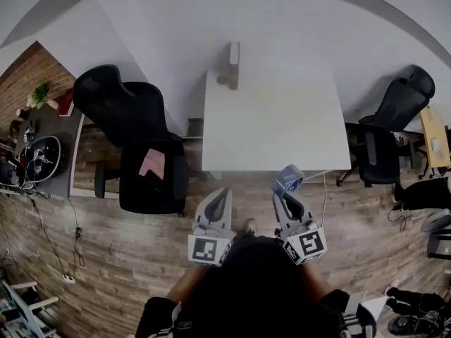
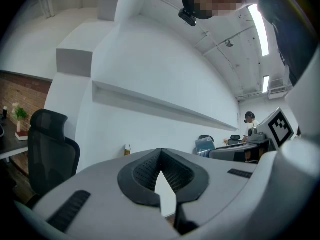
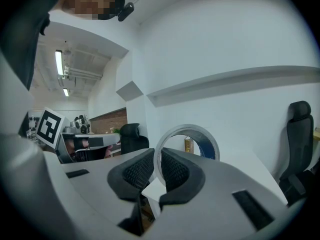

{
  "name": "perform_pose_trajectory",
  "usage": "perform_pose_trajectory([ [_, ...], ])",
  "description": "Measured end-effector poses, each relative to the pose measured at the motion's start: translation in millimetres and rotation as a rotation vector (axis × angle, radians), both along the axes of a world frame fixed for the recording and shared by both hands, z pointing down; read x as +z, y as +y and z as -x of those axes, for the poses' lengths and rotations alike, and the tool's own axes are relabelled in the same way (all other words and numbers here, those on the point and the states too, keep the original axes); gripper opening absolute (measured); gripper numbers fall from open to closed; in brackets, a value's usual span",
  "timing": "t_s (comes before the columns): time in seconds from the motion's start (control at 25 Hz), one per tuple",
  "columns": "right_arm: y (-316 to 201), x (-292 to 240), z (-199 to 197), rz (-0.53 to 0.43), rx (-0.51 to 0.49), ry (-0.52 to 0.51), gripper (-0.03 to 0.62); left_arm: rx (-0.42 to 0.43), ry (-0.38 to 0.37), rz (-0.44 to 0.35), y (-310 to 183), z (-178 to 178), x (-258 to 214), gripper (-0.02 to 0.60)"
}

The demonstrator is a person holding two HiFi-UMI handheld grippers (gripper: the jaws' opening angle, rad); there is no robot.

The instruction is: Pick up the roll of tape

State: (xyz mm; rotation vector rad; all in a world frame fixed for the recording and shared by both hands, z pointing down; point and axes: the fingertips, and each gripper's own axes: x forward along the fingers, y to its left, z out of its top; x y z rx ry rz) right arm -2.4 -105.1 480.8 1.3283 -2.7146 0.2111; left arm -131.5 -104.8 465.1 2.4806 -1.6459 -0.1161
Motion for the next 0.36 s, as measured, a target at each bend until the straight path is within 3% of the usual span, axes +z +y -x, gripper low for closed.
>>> perform_pose_trajectory([
  [0.36,-0.5,-2.4,1.1,-0.003,-0.016,-0.006,0.058,-0.005,-0.002,-0.001,1.1,-1.5,0.1,0.018],
])
